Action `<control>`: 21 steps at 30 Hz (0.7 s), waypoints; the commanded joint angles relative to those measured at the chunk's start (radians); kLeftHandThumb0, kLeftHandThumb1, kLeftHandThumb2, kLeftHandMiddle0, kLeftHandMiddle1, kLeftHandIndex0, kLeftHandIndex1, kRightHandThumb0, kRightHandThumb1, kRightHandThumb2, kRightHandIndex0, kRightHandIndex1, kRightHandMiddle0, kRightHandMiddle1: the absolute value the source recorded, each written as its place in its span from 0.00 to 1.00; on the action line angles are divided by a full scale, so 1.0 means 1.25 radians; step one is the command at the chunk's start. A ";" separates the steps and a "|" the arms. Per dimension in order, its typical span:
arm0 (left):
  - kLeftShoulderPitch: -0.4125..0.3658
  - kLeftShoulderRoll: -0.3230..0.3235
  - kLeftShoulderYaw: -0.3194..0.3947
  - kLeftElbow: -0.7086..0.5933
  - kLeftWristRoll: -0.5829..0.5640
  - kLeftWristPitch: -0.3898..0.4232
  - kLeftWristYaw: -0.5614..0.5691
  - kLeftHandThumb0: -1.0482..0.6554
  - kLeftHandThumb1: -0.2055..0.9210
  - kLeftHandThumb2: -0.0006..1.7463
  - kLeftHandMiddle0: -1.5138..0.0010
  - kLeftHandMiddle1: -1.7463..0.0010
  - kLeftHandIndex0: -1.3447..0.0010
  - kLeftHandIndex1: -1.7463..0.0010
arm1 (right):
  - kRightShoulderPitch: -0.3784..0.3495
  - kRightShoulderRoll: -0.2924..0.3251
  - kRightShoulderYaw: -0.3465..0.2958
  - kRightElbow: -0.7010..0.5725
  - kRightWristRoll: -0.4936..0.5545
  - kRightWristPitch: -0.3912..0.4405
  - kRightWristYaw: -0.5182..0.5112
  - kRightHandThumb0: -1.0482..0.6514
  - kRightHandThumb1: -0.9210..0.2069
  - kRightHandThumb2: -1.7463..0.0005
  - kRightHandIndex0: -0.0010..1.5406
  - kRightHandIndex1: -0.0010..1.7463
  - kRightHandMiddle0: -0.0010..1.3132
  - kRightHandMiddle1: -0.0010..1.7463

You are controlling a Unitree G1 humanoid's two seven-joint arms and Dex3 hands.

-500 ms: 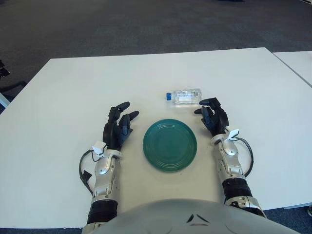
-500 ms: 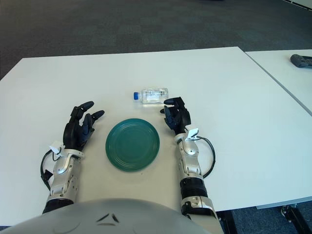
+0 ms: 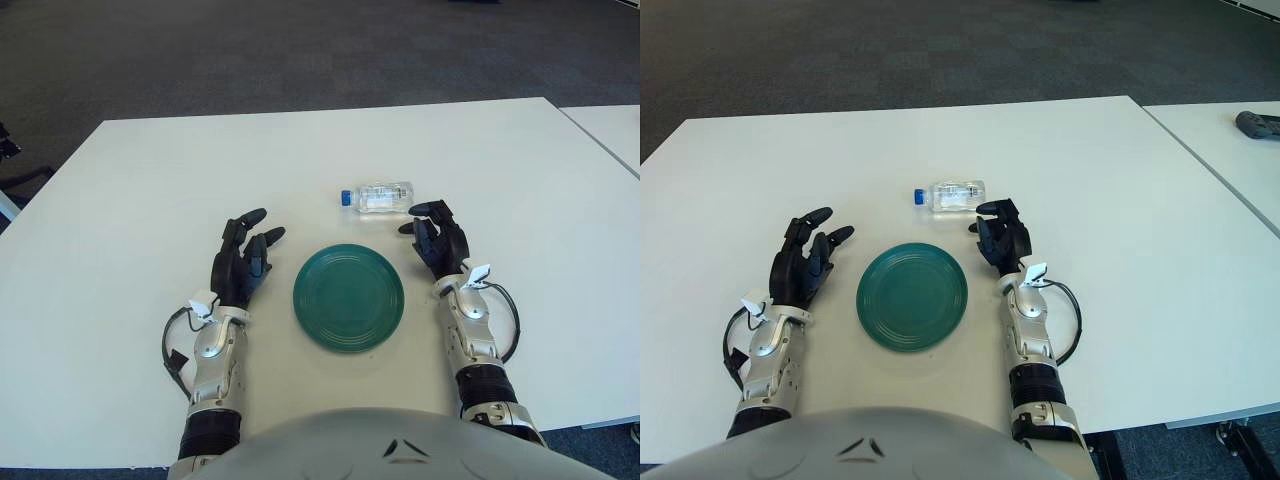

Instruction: Put the bottle into the plate.

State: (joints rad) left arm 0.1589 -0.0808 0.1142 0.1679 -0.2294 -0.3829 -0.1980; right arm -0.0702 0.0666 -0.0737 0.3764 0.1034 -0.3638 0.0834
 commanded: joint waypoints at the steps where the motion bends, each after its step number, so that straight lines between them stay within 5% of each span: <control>1: -0.014 0.003 0.002 0.006 -0.010 -0.006 -0.005 0.18 1.00 0.32 0.66 0.52 0.85 0.37 | -0.004 0.001 -0.002 0.015 0.001 0.010 -0.006 0.61 0.07 0.71 0.22 0.88 0.24 0.88; 13: -0.019 0.003 0.002 0.015 0.005 -0.003 0.009 0.18 1.00 0.32 0.66 0.52 0.86 0.37 | -0.021 -0.009 -0.010 0.005 0.004 0.010 -0.008 0.61 0.07 0.71 0.21 0.89 0.24 0.89; 21: -0.025 -0.002 0.003 0.027 0.005 -0.007 0.009 0.18 1.00 0.33 0.67 0.52 0.86 0.37 | -0.081 -0.070 -0.042 -0.080 0.022 0.052 0.013 0.61 0.05 0.74 0.22 0.88 0.25 0.88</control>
State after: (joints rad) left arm 0.1432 -0.0819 0.1154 0.1901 -0.2237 -0.3830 -0.1963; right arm -0.1147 0.0157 -0.1037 0.3201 0.1109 -0.2995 0.0894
